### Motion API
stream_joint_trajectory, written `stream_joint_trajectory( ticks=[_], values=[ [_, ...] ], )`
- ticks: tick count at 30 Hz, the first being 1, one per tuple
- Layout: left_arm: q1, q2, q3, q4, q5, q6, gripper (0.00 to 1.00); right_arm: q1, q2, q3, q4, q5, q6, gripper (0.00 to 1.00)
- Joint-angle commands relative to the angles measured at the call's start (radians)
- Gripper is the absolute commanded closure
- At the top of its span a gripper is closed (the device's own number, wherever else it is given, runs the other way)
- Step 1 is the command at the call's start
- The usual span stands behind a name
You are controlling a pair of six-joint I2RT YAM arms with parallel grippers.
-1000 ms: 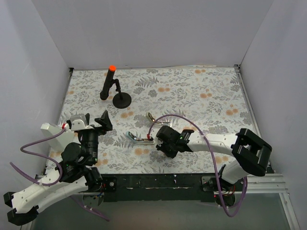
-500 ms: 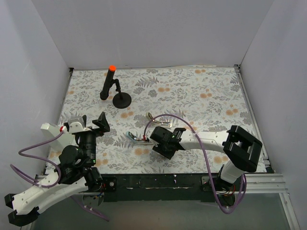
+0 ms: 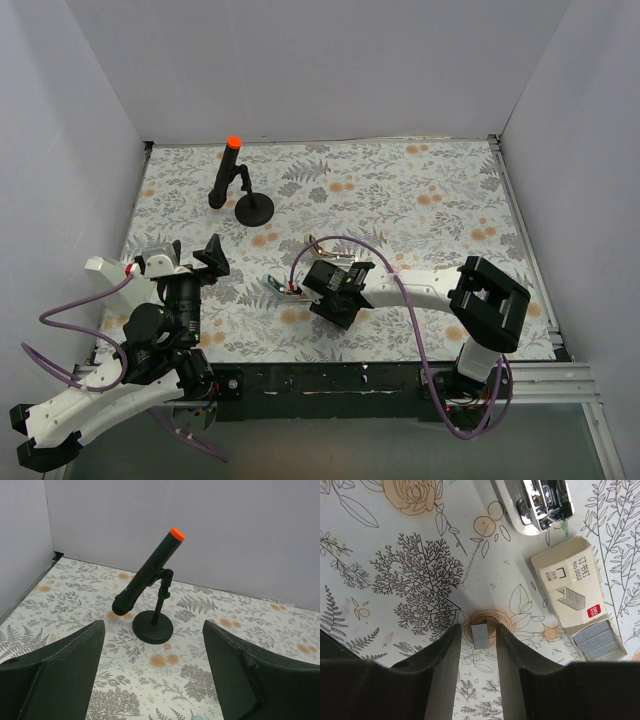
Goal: Load the staples into the stapler
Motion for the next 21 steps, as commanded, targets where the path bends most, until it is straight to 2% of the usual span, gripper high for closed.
stream_joint_trajectory(
  ticks=[1, 14, 21],
  values=[
    [0.008, 0.01, -0.002, -0.001, -0.003, -0.002, 0.21, 0.005, 0.015, 0.035, -0.015, -0.01, -0.015, 0.59],
    [0.026, 0.032, 0.0, -0.01, 0.02, -0.014, 0.21, 0.003, 0.026, 0.032, -0.039, -0.007, -0.027, 0.69],
    [0.04, 0.046, 0.001, -0.015, 0.04, -0.028, 0.21, 0.005, 0.017, 0.035, -0.051, 0.001, -0.045, 0.83]
  ],
)
